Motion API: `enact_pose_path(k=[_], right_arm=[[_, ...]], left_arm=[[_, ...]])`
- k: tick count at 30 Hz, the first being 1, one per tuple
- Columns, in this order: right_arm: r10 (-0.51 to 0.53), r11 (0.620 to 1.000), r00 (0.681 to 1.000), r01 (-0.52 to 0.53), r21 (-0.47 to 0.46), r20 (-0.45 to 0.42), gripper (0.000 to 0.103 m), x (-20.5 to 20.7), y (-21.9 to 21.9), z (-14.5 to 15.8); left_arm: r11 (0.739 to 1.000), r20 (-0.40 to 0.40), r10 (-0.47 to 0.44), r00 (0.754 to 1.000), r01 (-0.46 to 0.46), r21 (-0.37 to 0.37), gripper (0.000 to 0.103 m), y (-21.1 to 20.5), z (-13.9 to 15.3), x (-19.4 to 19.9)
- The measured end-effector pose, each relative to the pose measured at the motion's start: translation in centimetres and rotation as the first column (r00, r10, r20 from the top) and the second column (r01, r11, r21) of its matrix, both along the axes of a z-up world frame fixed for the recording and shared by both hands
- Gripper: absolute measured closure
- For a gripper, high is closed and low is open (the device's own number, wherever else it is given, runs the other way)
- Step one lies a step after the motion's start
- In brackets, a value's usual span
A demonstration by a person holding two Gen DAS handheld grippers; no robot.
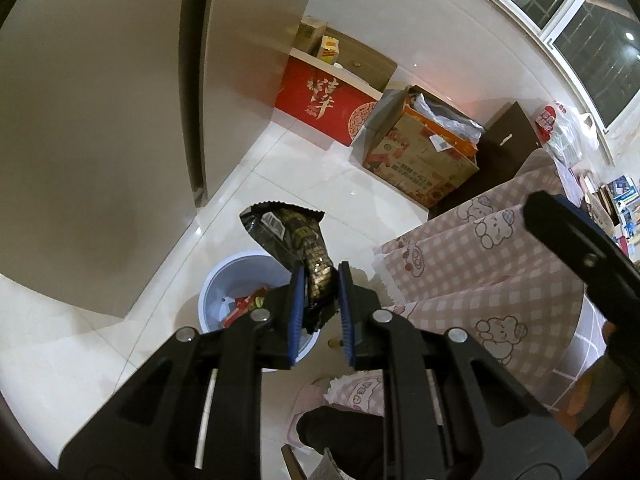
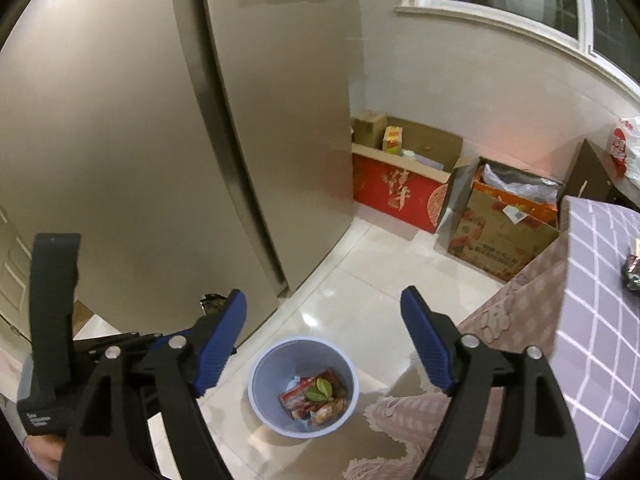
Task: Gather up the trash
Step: 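Carry the black wrapper and green packaging over the bin and open both grippers, then grasp the red-white snack wrapper with the left gripper while the right grasps the brown paper bag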
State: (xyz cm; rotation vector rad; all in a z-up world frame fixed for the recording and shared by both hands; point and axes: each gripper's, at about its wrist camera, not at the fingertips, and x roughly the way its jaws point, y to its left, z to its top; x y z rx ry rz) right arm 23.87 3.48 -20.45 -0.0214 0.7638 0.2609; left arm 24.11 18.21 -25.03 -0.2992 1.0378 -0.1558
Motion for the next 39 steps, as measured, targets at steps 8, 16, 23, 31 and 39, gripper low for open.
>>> enact_pose_path(k=[8,16,23,31,39], right_arm=[[-0.052,0.998,0.999,0.051,0.044,0.013,0.014,-0.2,-2.5,1.0],[-0.089,0.993,0.995,0.085,0.079,0.041,0.014,-1.8,-5.4,2.7],[-0.149,0.985,0.985,0.14,0.105,0.09,0.014,-4.6,-9.9,5.3],[-0.259,0.964,0.956,0.246,0.103,0.14,0.013,-8.9,-17.9,8.0],[-0.437,0.899,0.887,0.424,0.113,0.148,0.013,-13.1,-28.9,8.1]], left_arm=[[0.997,0.009,0.064,0.998,-0.064,0.038,0.044,-0.4,1.4,-0.1],[0.997,0.079,0.028,0.996,-0.033,0.07,0.044,-3.6,5.0,-1.3],[0.995,0.143,-0.068,0.987,0.057,0.076,0.044,-9.3,8.7,-2.6],[0.964,0.198,-0.251,0.947,0.228,0.134,0.04,-19.8,11.7,-4.0],[0.909,0.202,-0.408,0.89,0.377,0.177,0.035,-30.3,12.2,-4.6]])
